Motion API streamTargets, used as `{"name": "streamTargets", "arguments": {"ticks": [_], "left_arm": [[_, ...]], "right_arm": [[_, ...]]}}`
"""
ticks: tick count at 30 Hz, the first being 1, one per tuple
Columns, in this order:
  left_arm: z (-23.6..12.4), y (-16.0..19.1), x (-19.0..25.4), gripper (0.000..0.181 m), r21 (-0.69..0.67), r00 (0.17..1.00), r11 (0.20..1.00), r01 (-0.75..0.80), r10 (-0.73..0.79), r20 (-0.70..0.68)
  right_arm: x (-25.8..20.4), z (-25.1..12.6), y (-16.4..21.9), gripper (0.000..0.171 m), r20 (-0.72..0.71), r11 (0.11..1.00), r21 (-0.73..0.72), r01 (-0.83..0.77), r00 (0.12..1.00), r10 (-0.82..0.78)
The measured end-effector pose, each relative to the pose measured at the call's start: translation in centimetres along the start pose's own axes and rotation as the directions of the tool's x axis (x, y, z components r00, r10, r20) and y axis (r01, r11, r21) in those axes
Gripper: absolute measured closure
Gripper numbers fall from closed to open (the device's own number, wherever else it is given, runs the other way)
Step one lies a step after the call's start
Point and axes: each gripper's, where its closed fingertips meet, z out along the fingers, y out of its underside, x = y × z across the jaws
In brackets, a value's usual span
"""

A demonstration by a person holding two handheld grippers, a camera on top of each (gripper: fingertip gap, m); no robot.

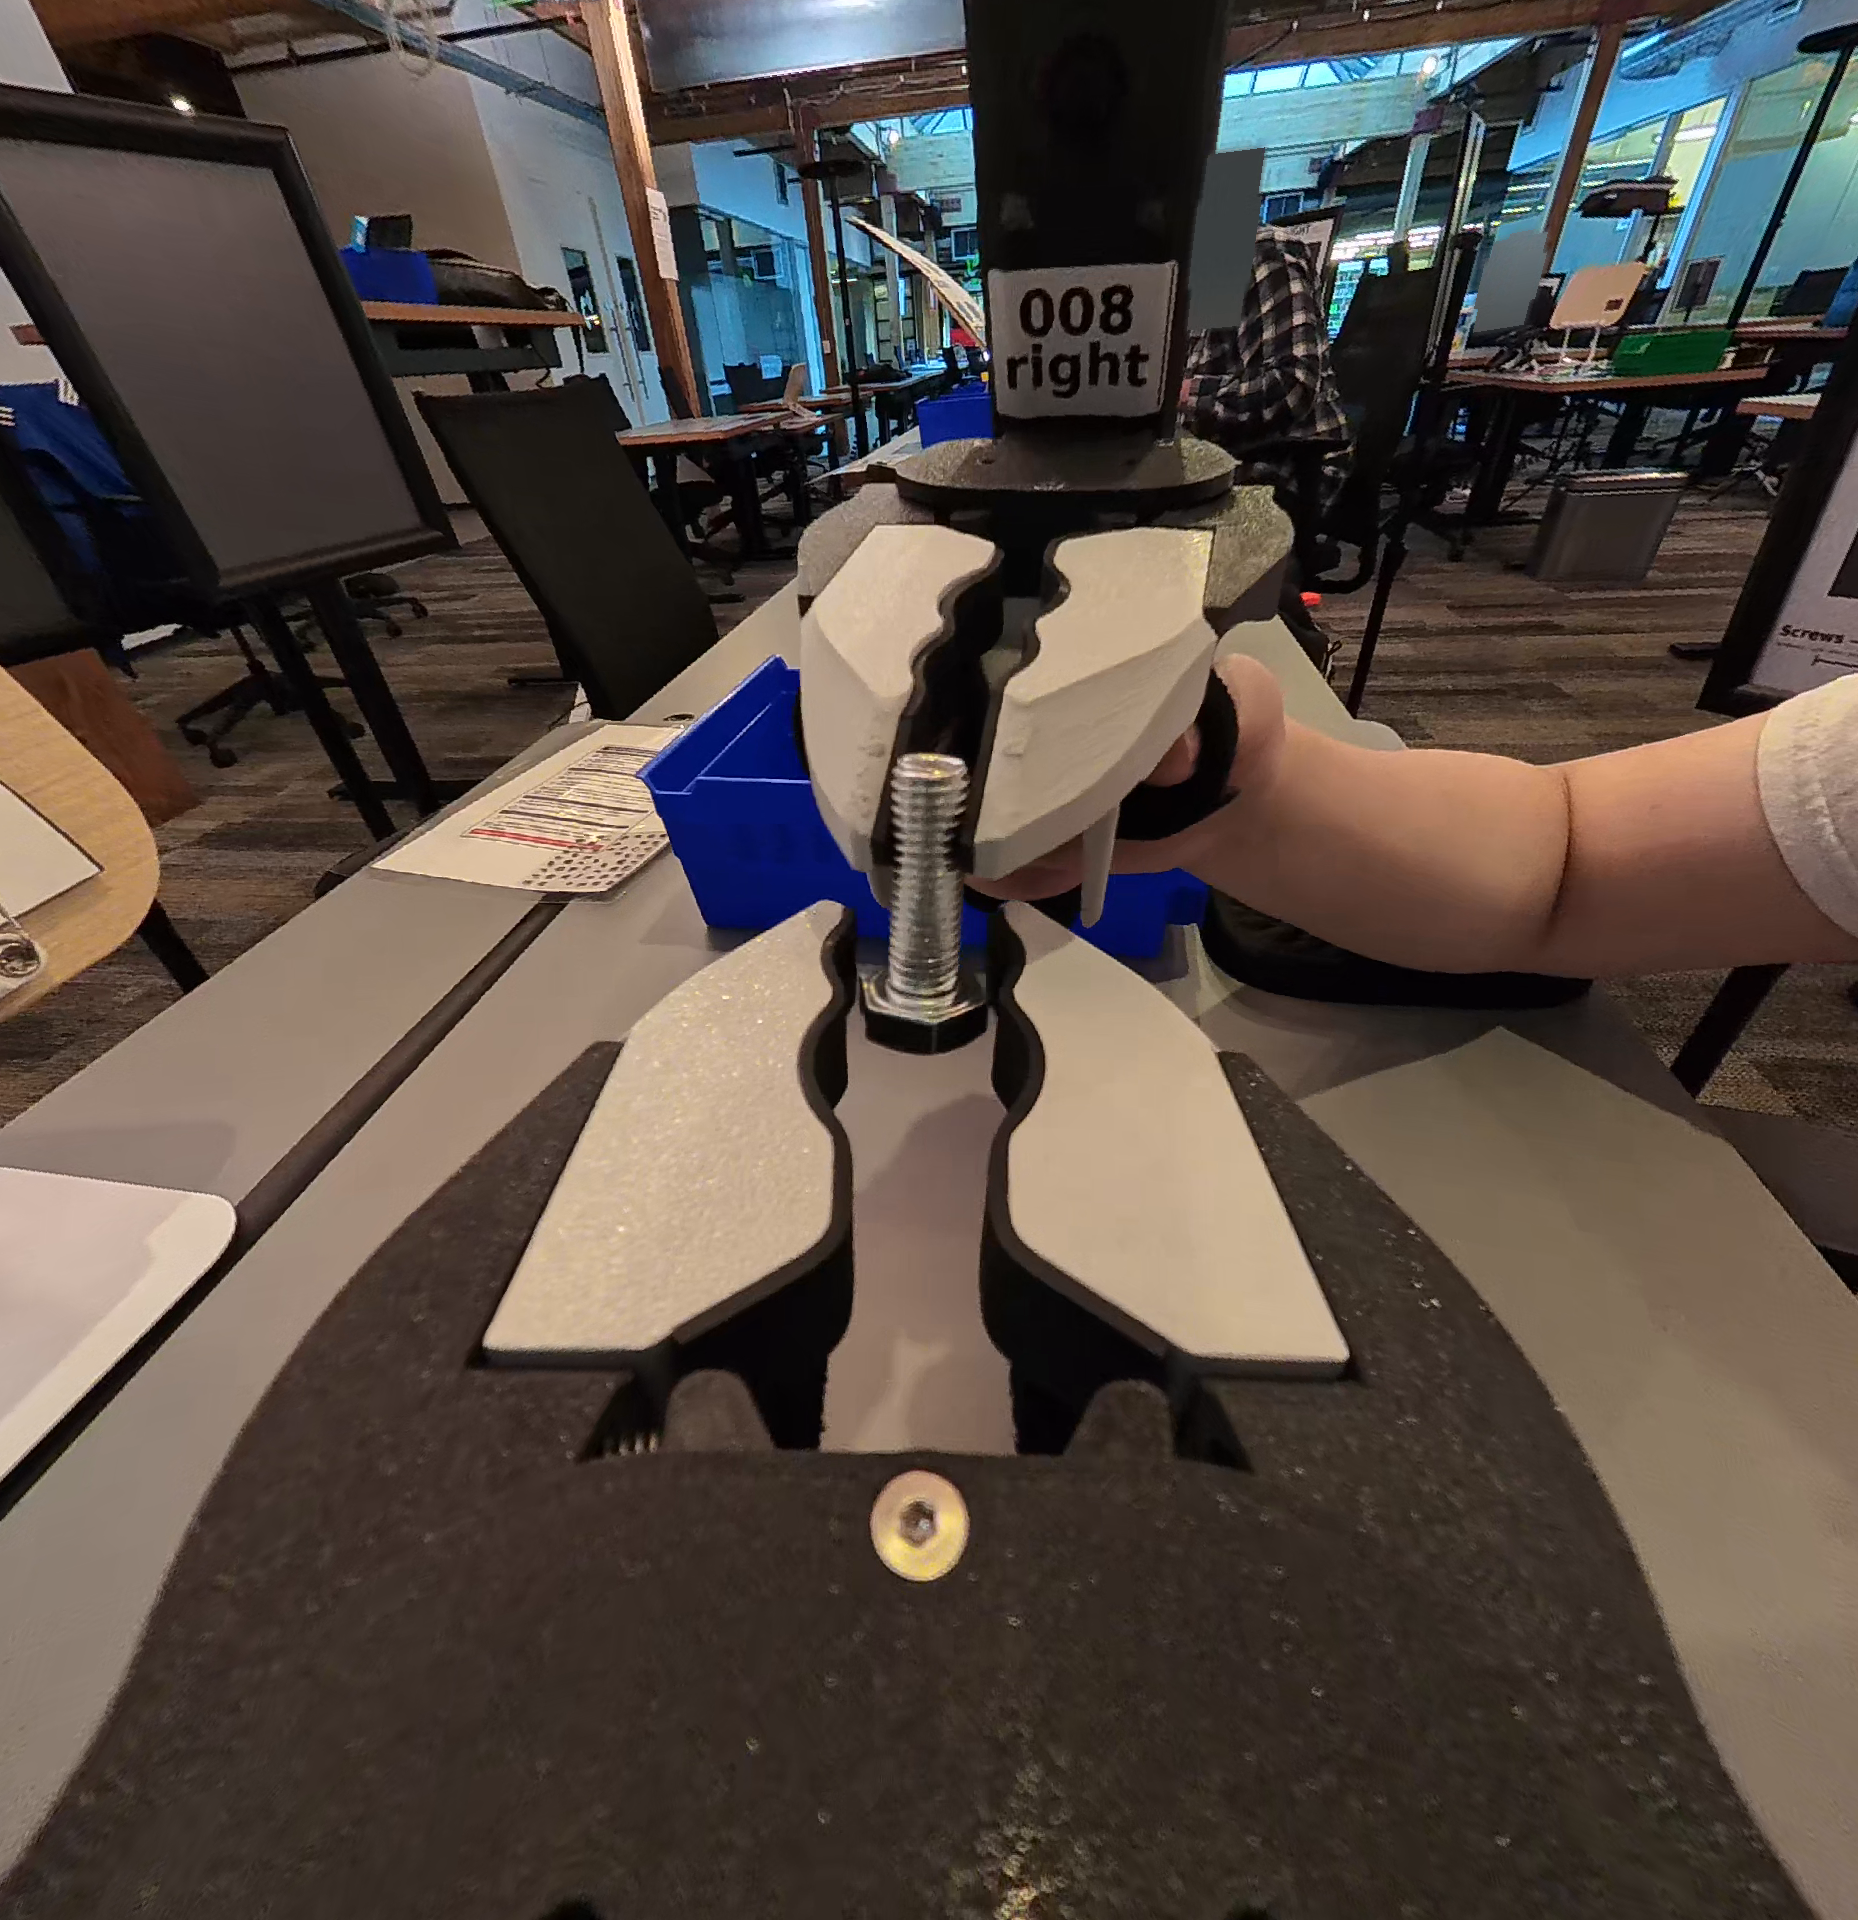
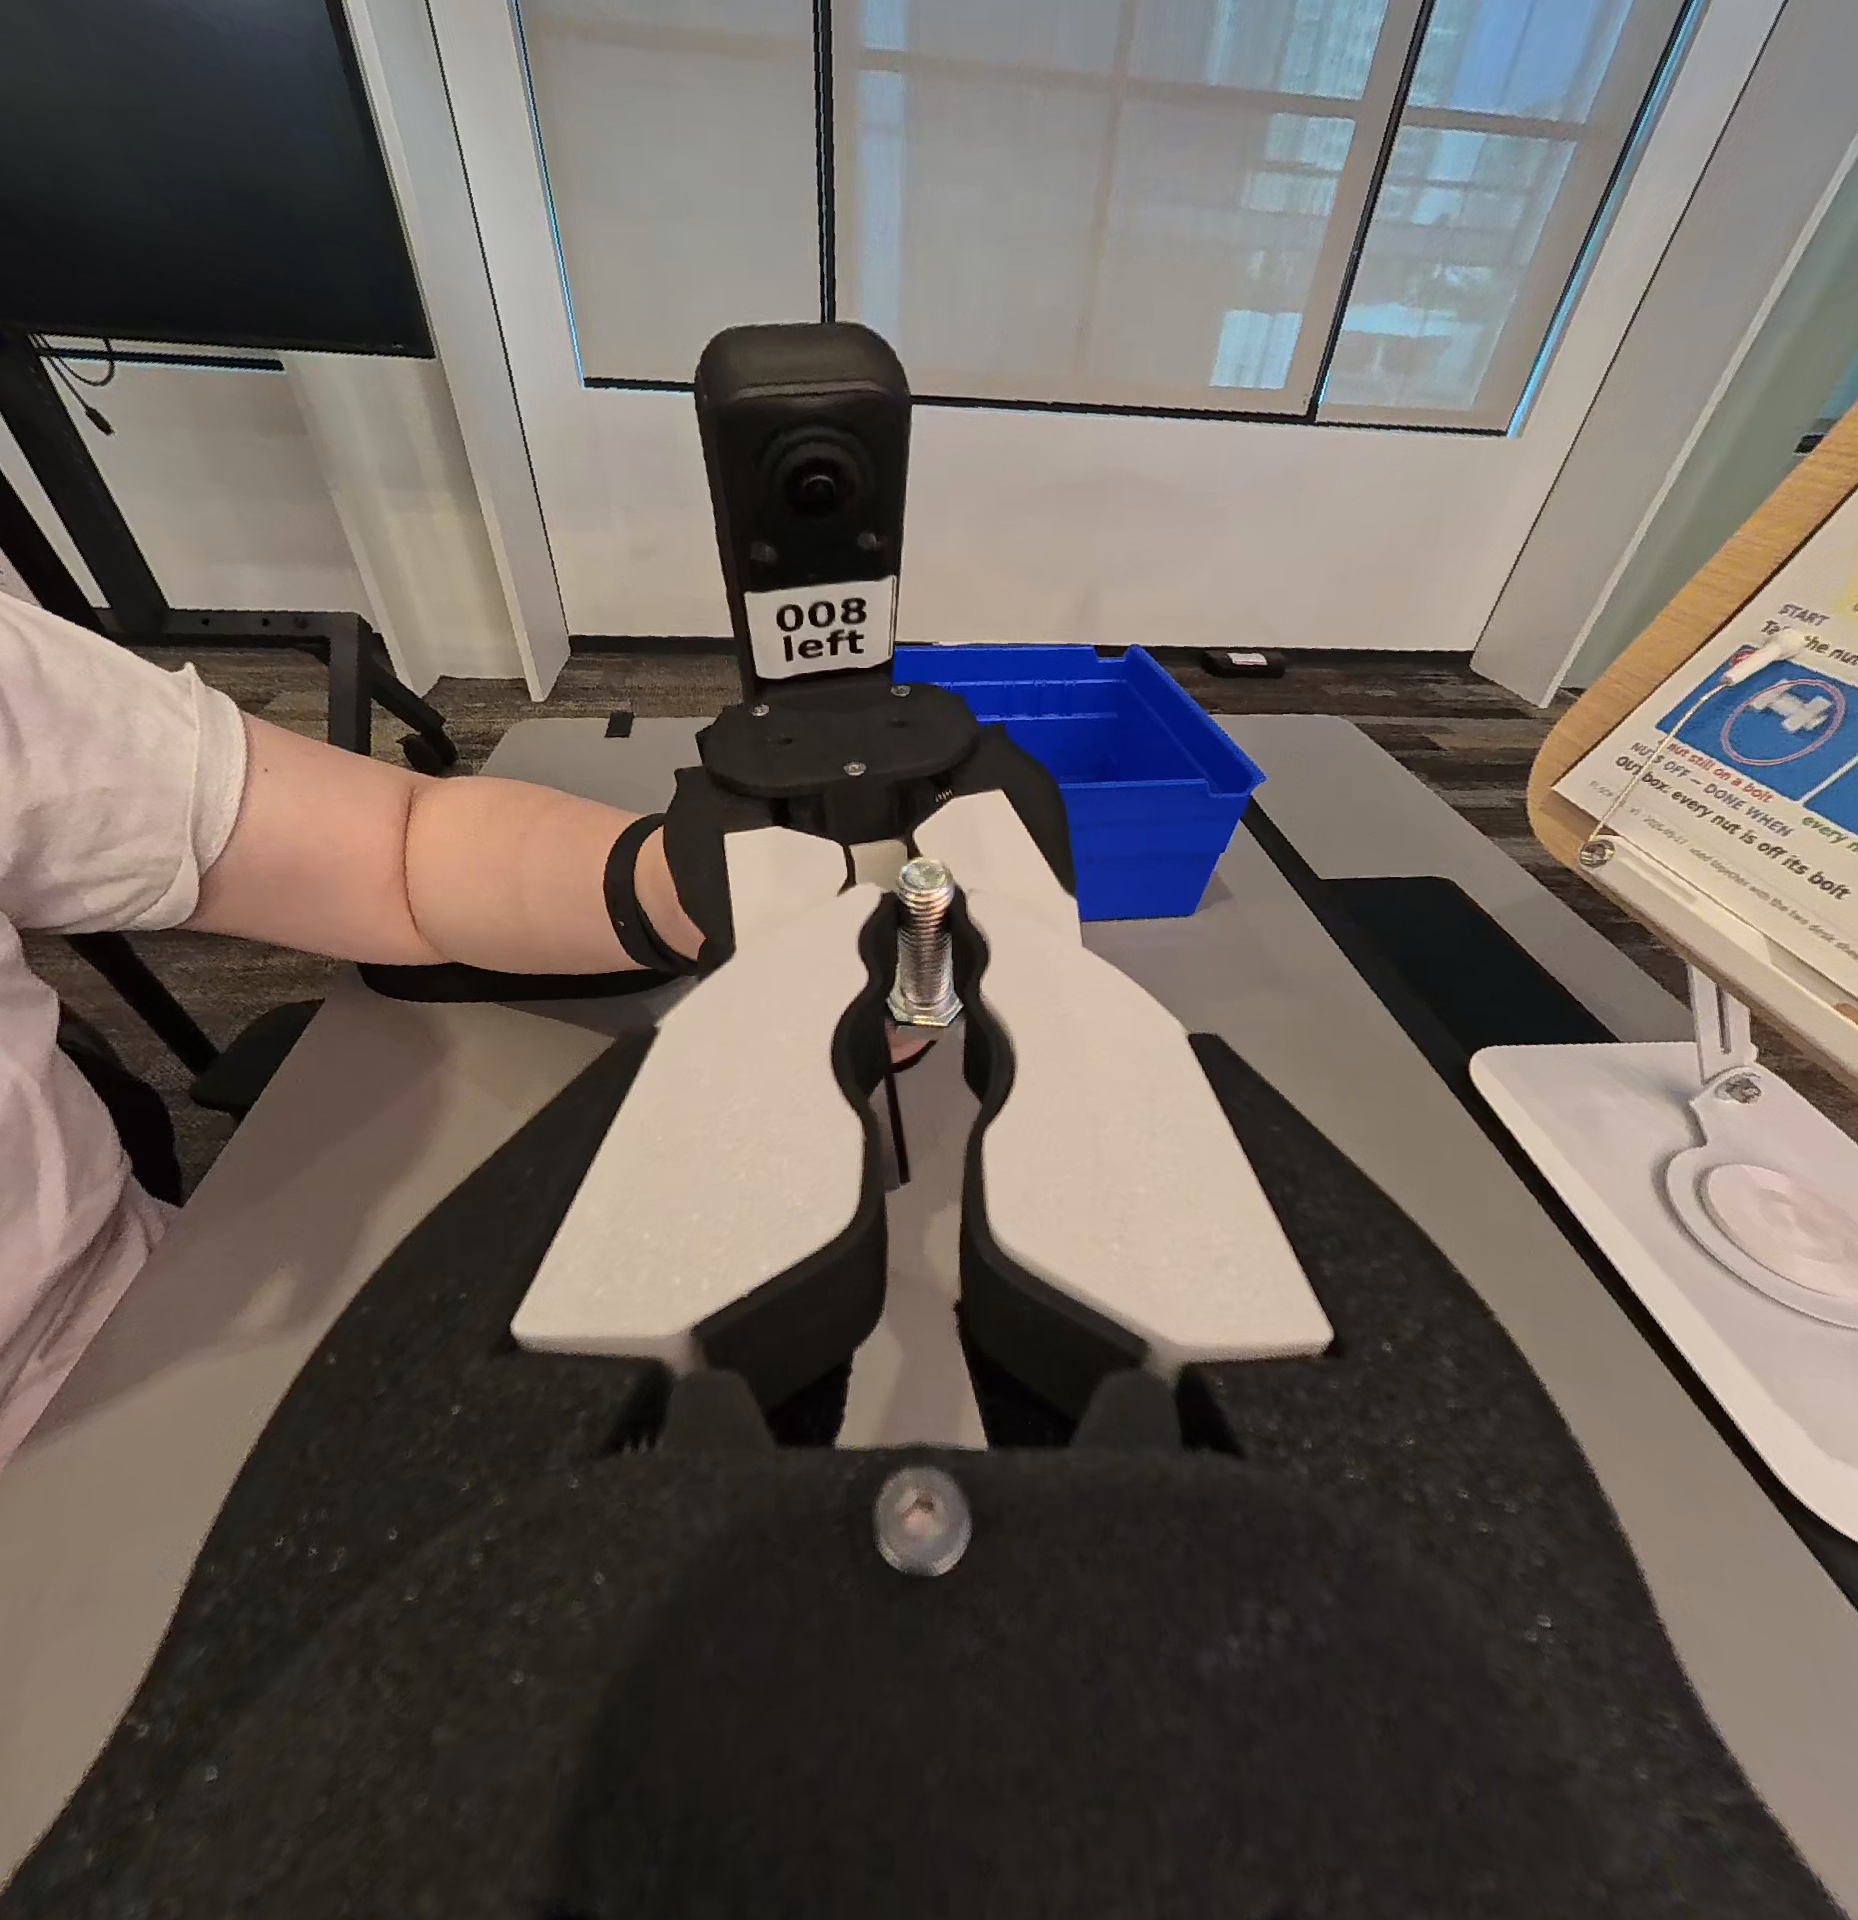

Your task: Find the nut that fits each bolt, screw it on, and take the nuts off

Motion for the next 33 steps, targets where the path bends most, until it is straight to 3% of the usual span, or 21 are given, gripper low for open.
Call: {"name": "streamTargets", "arguments": {"ticks": [18,19,21,25,27,30,33], "left_arm": [[-0.1,0.0,-0.4,0.167,0.004,1.0,1.0,0.006,-0.006,0.012],[-0.2,-0.1,-0.3,0.167,0.007,1.0,1.0,0.011,-0.011,0.006],[-0.6,-0.4,-0.8,0.167,0.006,1.0,1.0,0.012,-0.012,0.021],[-2.7,-1.7,-3.0,0.167,0.009,0.994,1.0,0.001,-0.002,0.108],[-4.2,-2.8,-4.0,0.167,0.015,0.99,1.0,0.003,-0.005,0.14],[-6.5,-4.2,-5.5,0.167,0.037,0.979,0.999,0.019,-0.026,0.203],[-8.1,-5.2,-6.4,0.167,0.063,0.971,0.997,0.035,-0.049,0.232]], "right_arm": [[0.3,-0.2,0.0,0.162,-0.015,1.0,0.011,0.01,1.0,-0.01],[0.4,-0.3,-0.3,0.158,-0.024,1.0,0.022,0.013,1.0,-0.013],[0.8,-0.8,-1.3,0.134,-0.07,0.997,0.065,0.037,0.997,-0.032],[0.6,-2.2,-2.2,0.139,-0.035,0.992,0.112,0.056,0.998,-0.052],[1.0,-1.7,0.2,0.141,0.002,0.998,0.02,0.058,0.998,-0.058],[2.0,0.0,7.5,0.139,0.054,0.966,-0.255,0.036,0.998,-0.023],[3.7,1.6,13.5,0.143,-0.012,0.904,-0.428,-0.003,1.0,-0.002]]}}
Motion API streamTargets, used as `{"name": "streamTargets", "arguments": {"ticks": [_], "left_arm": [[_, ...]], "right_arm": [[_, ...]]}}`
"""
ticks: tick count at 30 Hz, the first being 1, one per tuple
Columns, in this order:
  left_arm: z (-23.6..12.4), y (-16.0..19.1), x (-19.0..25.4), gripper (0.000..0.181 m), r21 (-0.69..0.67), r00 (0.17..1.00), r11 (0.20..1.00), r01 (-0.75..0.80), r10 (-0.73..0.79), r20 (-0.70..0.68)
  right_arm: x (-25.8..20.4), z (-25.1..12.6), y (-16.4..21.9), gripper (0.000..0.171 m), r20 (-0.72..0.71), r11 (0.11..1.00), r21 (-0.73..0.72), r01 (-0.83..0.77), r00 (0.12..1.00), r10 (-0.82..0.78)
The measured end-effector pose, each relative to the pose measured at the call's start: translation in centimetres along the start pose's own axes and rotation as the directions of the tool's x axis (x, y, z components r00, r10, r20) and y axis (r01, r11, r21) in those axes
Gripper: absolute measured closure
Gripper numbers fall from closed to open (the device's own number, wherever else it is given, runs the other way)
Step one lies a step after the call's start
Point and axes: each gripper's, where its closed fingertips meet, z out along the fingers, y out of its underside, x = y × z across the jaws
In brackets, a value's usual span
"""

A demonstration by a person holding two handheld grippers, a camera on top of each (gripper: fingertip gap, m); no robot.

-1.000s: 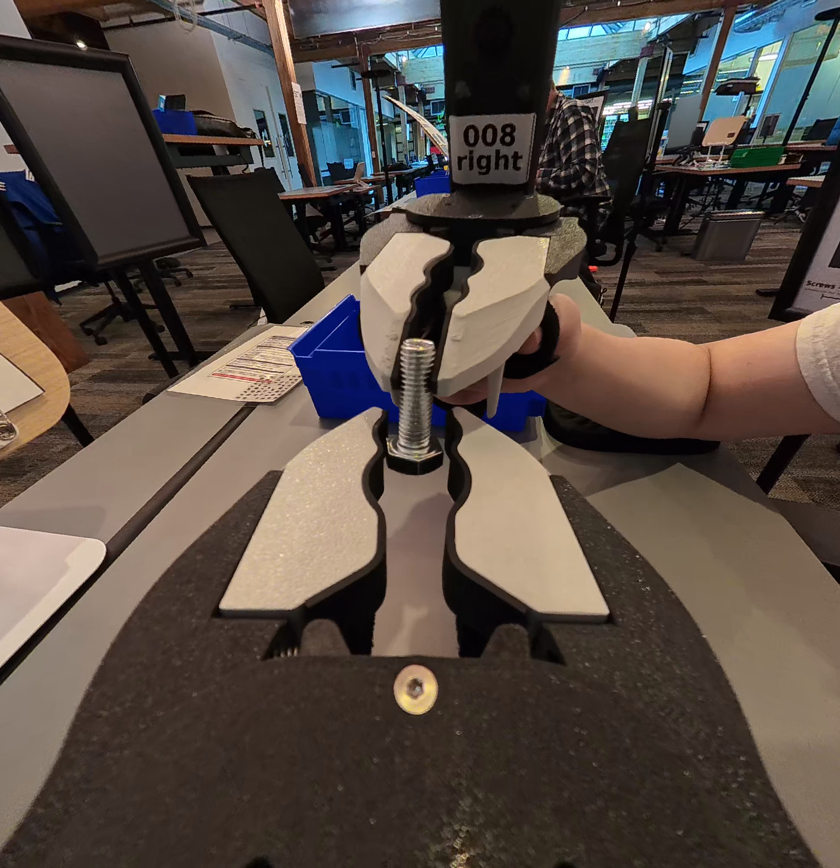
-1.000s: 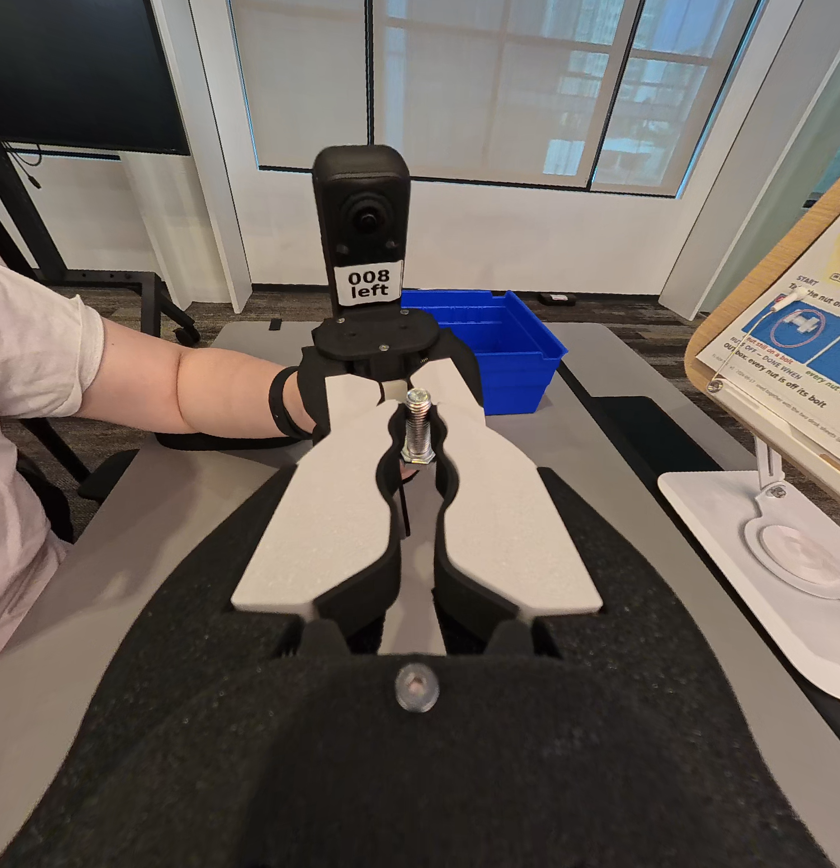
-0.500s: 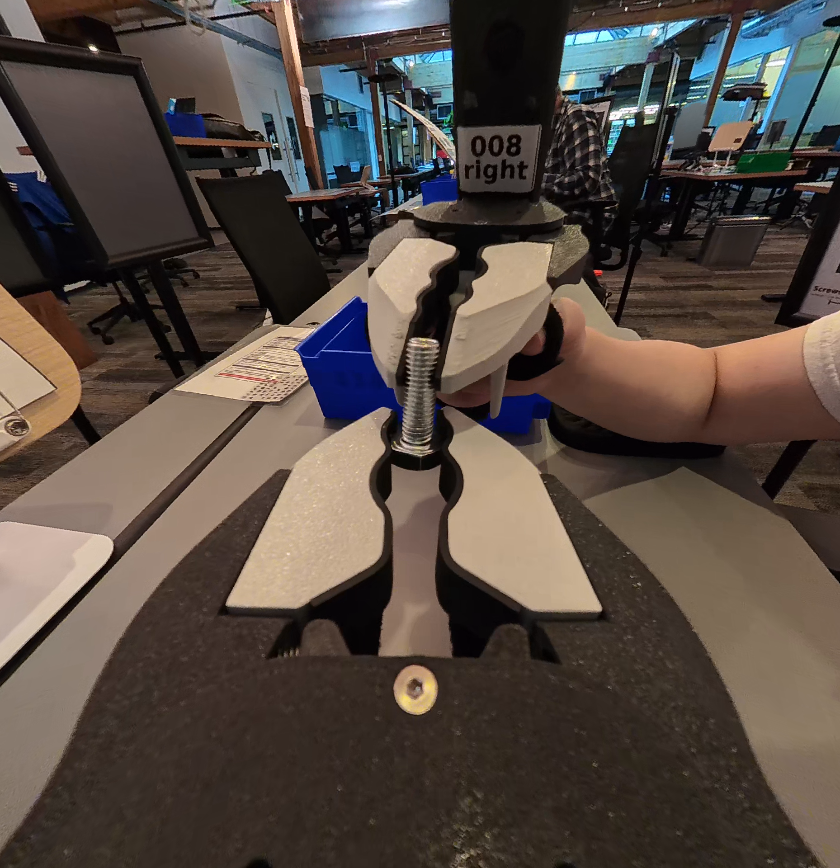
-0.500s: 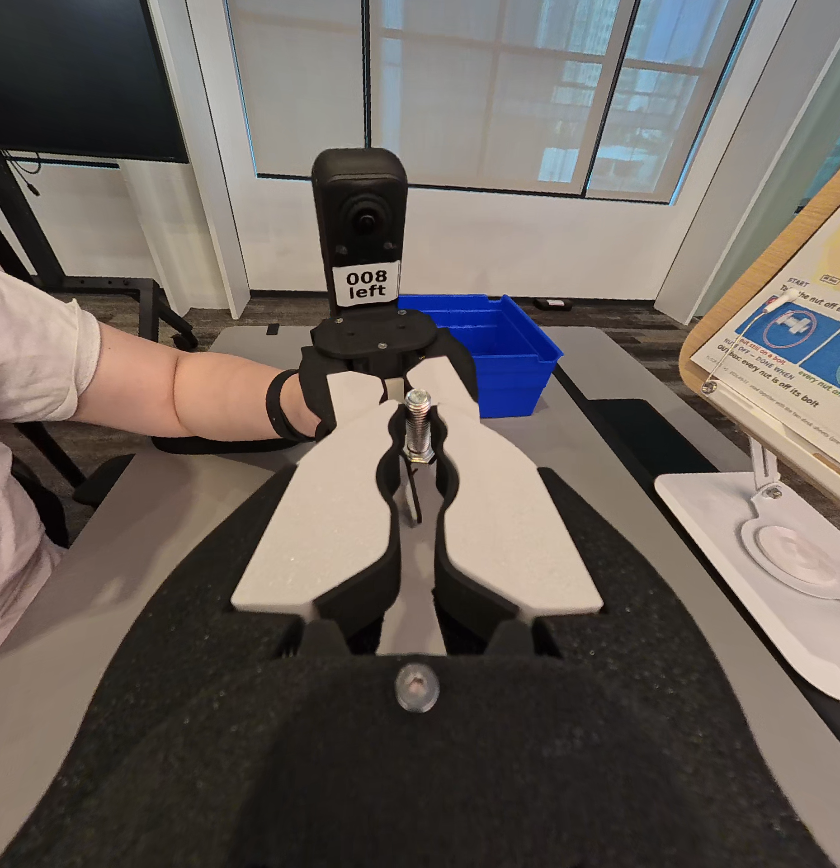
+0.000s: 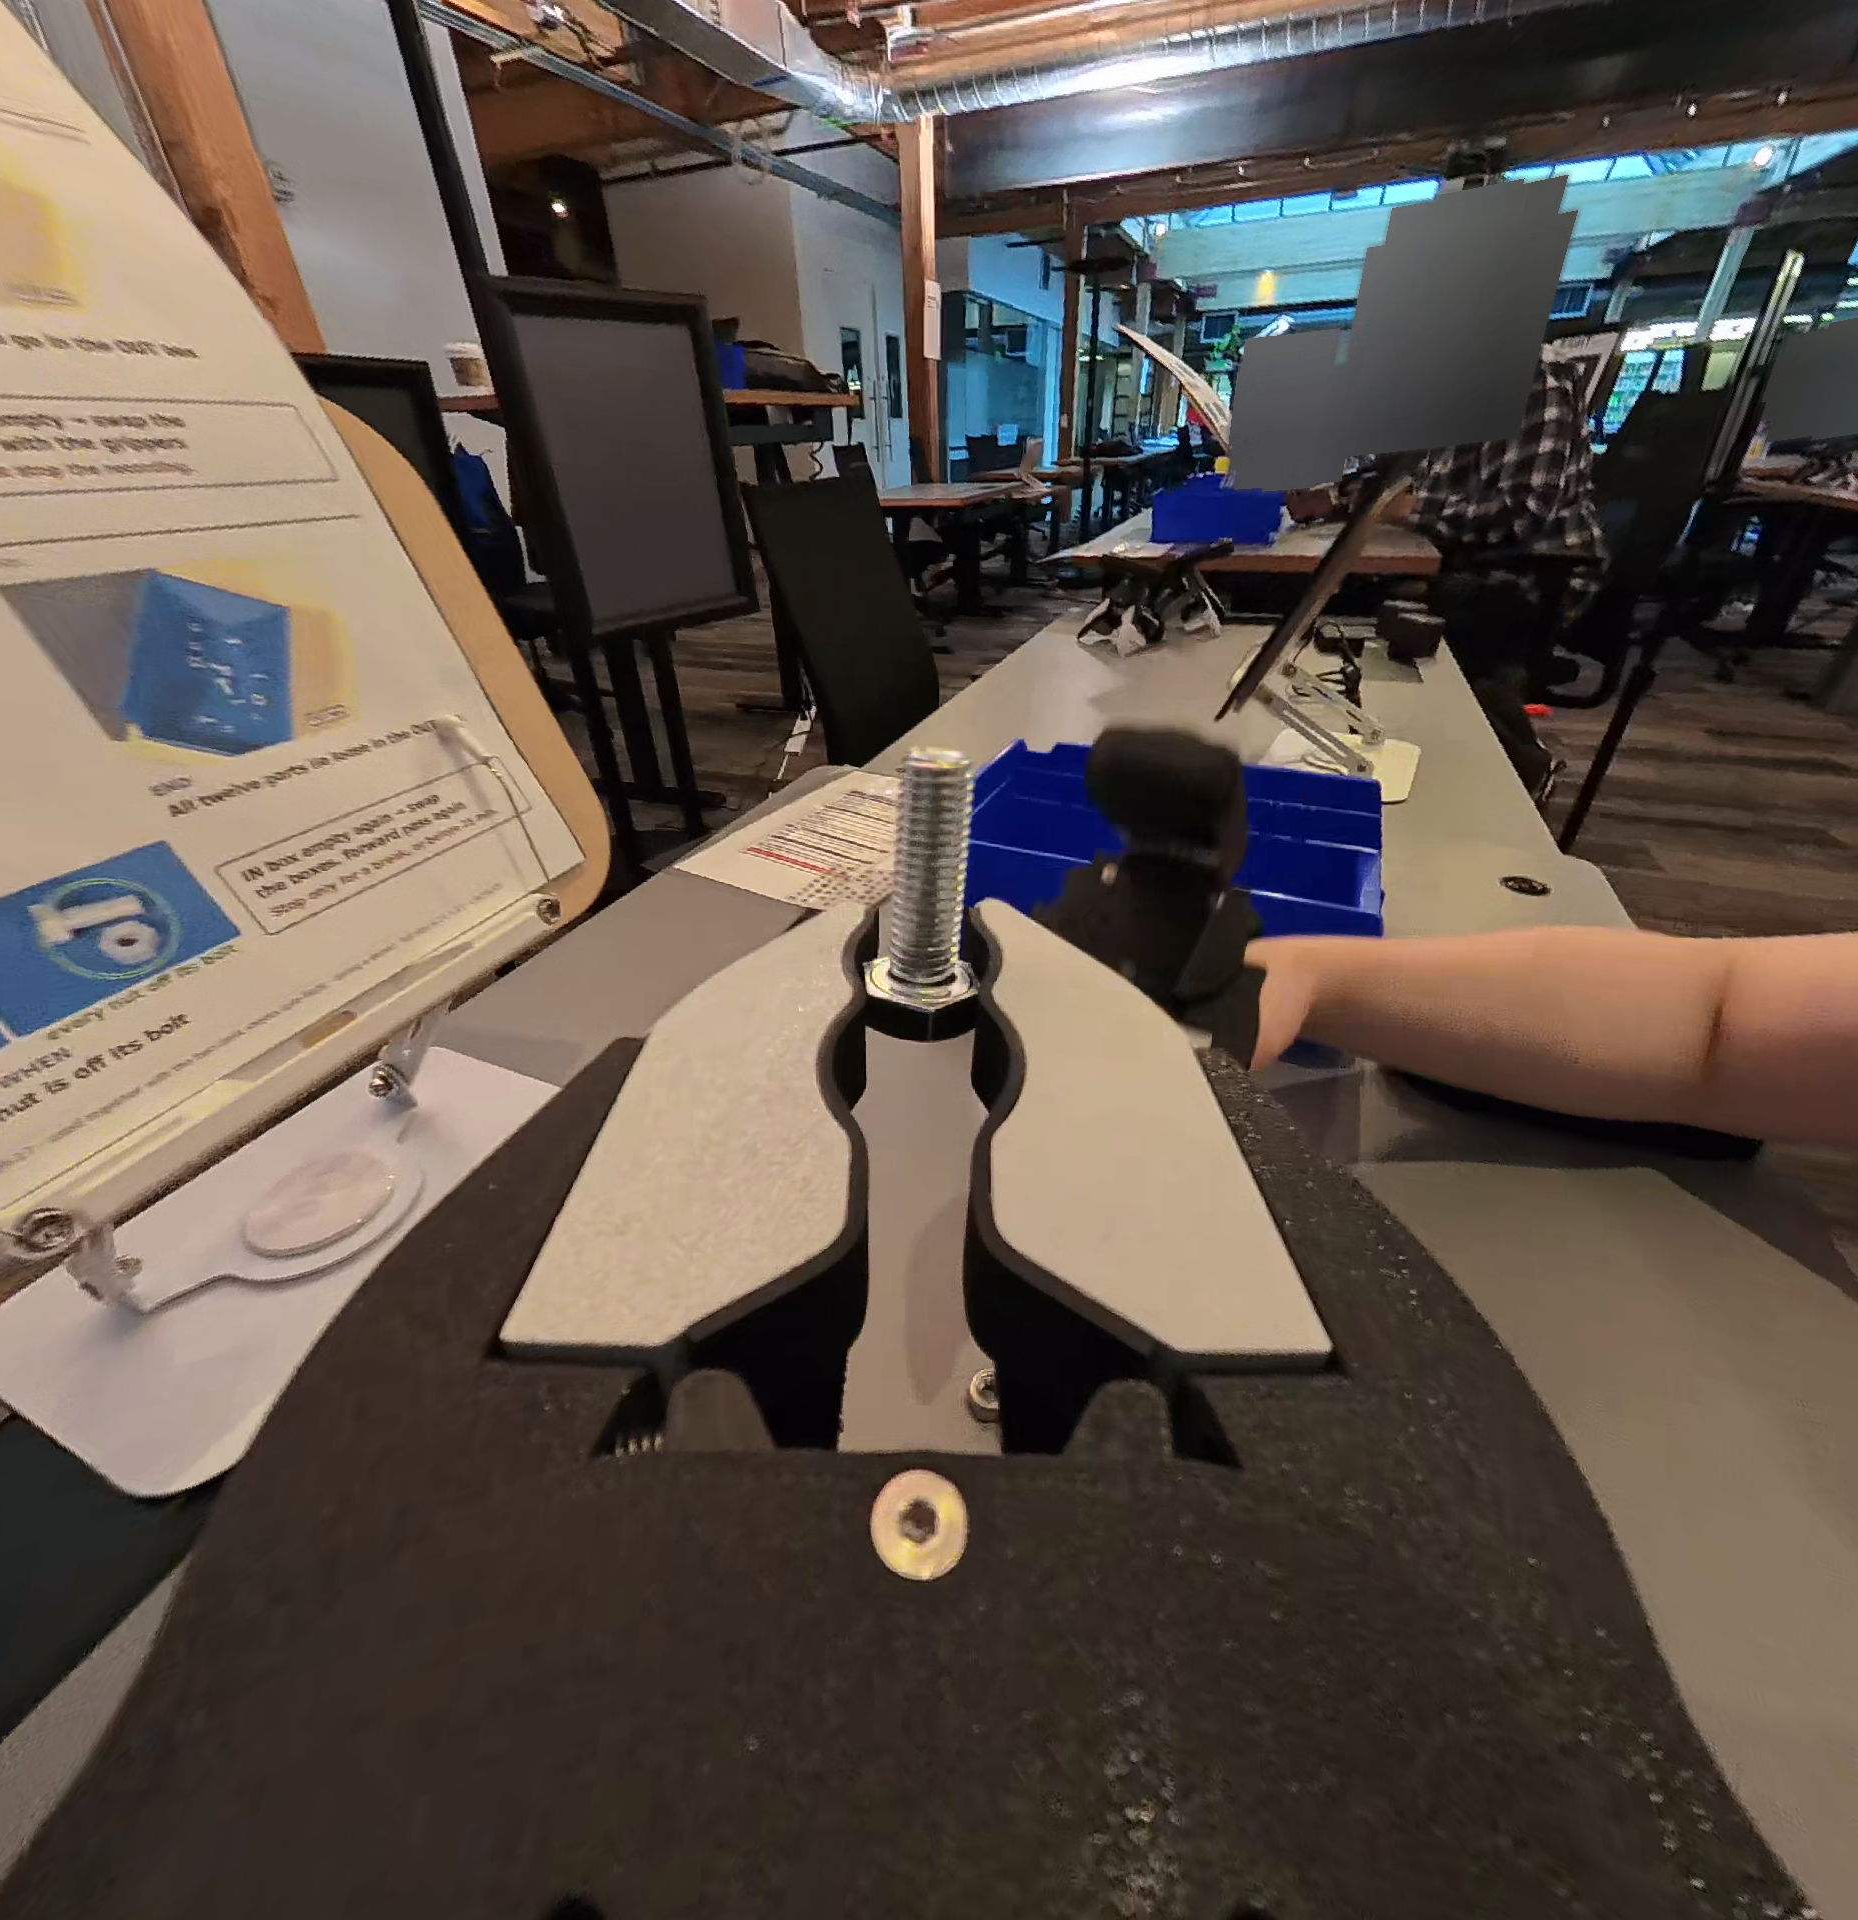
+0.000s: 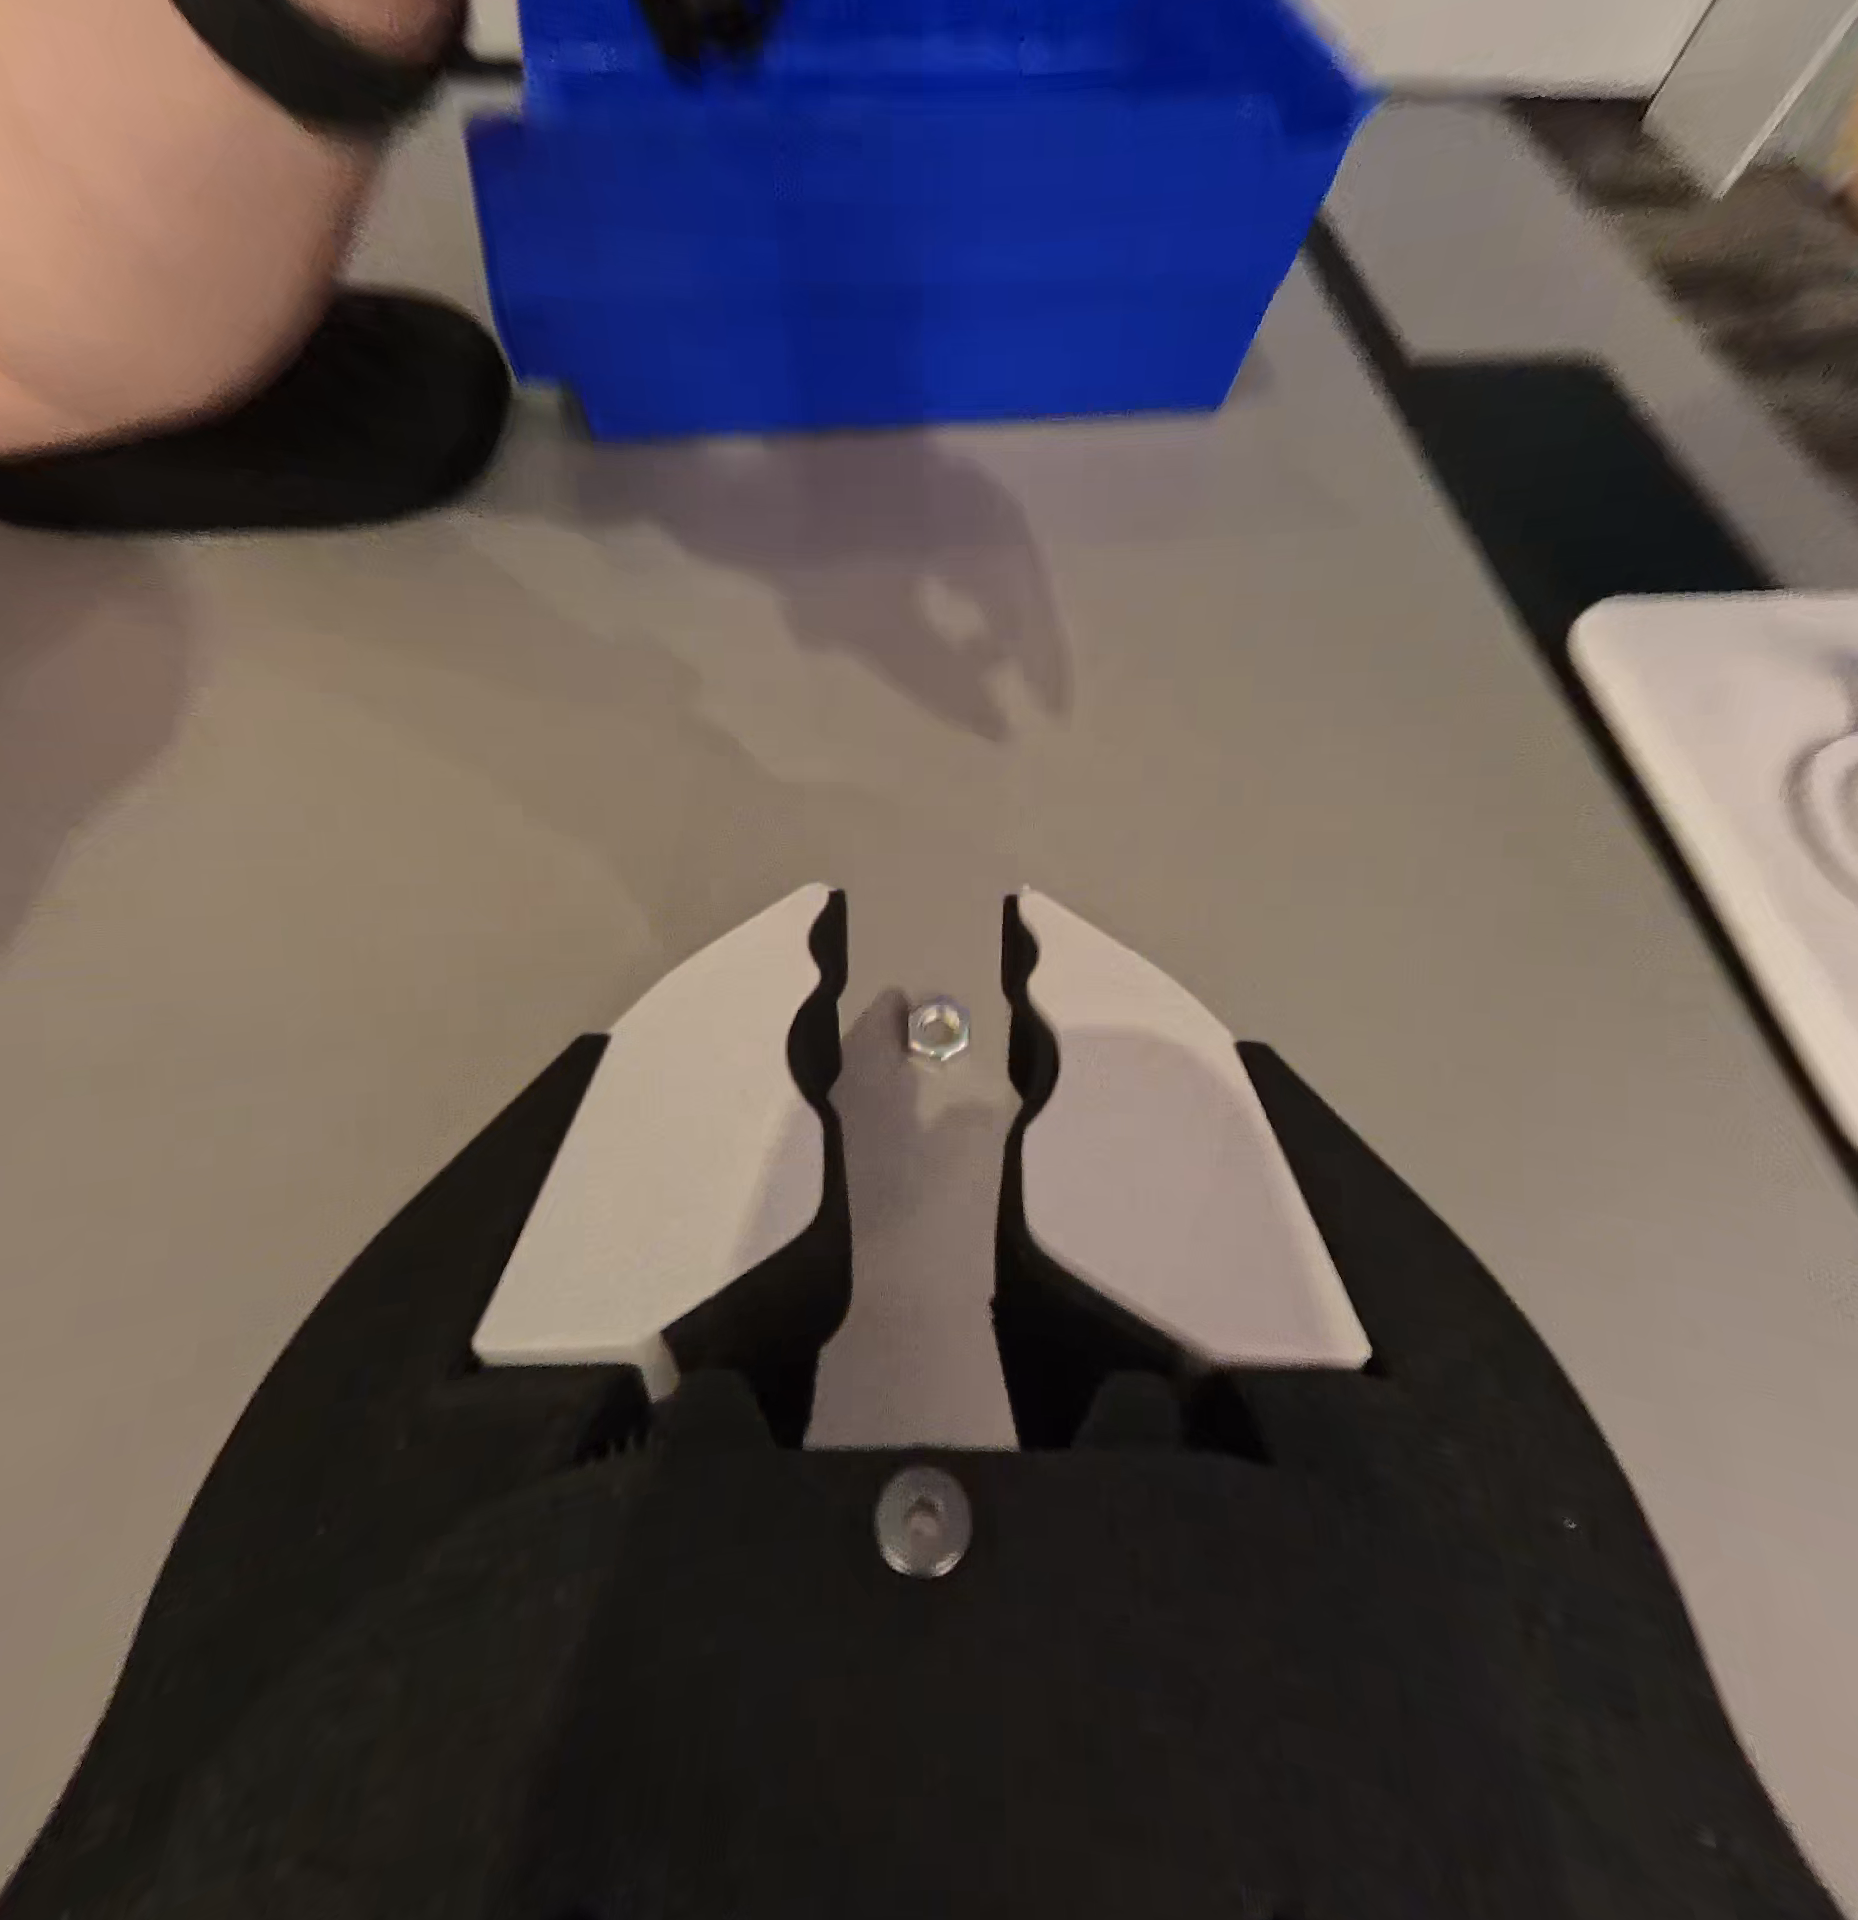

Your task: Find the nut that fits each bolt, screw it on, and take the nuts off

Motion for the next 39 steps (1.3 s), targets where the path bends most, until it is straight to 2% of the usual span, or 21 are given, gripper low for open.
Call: {"name": "streamTargets", "arguments": {"ticks": [3,6,12,30,34,39], "left_arm": [[-0.5,-0.4,-0.4,0.167,0.01,1.0,1.0,0.008,-0.008,0.008],[-0.5,-0.3,-0.3,0.167,-0.005,1.0,1.0,0.001,-0.001,0.002],[0.3,0.7,0.4,0.167,-0.048,0.999,0.999,-0.002,0.0,-0.034],[1.3,2.4,0.5,0.167,-0.093,0.998,0.995,0.024,-0.03,-0.057],[1.8,3.2,0.5,0.167,-0.107,0.996,0.993,0.056,-0.063,-0.056],[2.5,4.1,0.9,0.167,-0.124,0.994,0.99,0.066,-0.076,-0.074]], "right_arm": [[-0.2,2.5,2.8,0.145,0.014,0.991,-0.128,-0.024,1.0,0.026],[0.1,3.6,5.2,0.144,-0.021,0.963,-0.271,0.02,0.999,-0.026],[0.2,4.9,6.7,0.145,-0.019,0.944,-0.329,0.031,0.999,-0.039],[1.0,4.5,6.9,0.155,0.001,0.951,-0.31,-0.01,1.0,0.011],[1.8,2.7,4.5,0.154,-0.035,0.977,-0.204,-0.066,0.998,0.06],[3.3,-2.5,0.5,0.154,-0.134,0.99,-0.064,-0.127,0.984,0.117]]}}
